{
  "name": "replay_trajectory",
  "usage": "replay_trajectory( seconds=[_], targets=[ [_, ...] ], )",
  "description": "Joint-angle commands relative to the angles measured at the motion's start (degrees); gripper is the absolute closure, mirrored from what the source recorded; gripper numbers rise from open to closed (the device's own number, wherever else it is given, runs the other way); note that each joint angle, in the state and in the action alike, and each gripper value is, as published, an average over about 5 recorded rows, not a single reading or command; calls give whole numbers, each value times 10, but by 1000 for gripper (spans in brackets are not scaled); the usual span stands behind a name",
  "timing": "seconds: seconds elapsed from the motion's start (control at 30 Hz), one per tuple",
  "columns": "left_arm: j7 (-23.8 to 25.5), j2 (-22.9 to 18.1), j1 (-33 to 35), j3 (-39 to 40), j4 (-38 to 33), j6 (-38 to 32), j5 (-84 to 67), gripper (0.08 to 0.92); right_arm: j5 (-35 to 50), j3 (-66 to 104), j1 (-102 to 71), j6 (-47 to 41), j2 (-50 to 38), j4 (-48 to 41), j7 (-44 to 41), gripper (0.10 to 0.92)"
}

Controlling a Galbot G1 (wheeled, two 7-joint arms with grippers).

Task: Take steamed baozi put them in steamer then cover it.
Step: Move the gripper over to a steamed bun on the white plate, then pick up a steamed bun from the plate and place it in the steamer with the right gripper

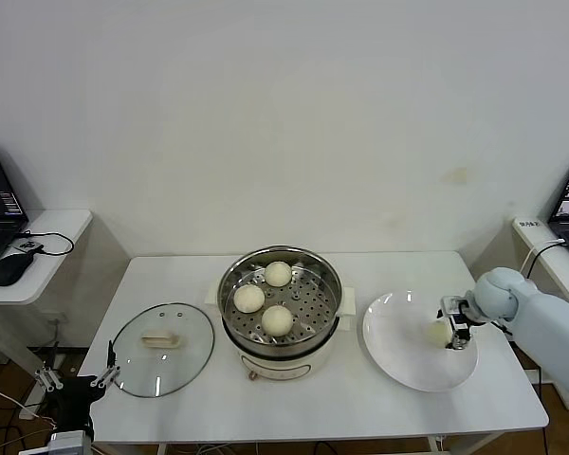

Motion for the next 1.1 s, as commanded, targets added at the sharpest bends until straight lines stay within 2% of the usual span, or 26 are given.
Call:
replay_trajectory(
  seconds=[0.03, 0.3, 0.47, 0.6, 0.8, 1.1],
  targets=[
    [-1, 0, 0, 0, -1, 0, 0, 177, 5, 3, 4, -4, 6, -4, -15, 361],
    [-1, 1, 1, -2, -6, 0, -1, 177, 66, -56, 97, -36, -56, 66, -55, 409],
    [-2, 2, -2, -2, -3, -1, -5, 177, 145, -102, 192, -68, -103, 130, -66, 412],
    [-2, 4, -5, 3, 2, -1, -6, 177, 207, -162, 300, -93, -107, 183, -63, 407],
    [0, 4, -13, 12, 5, 0, -4, 177, 291, -271, 462, -149, -39, 212, -29, 399],
    [0, -1, -18, 11, 7, 0, -4, 177, 382, -336, 519, -208, 119, 197, 15, 389]
  ],
)
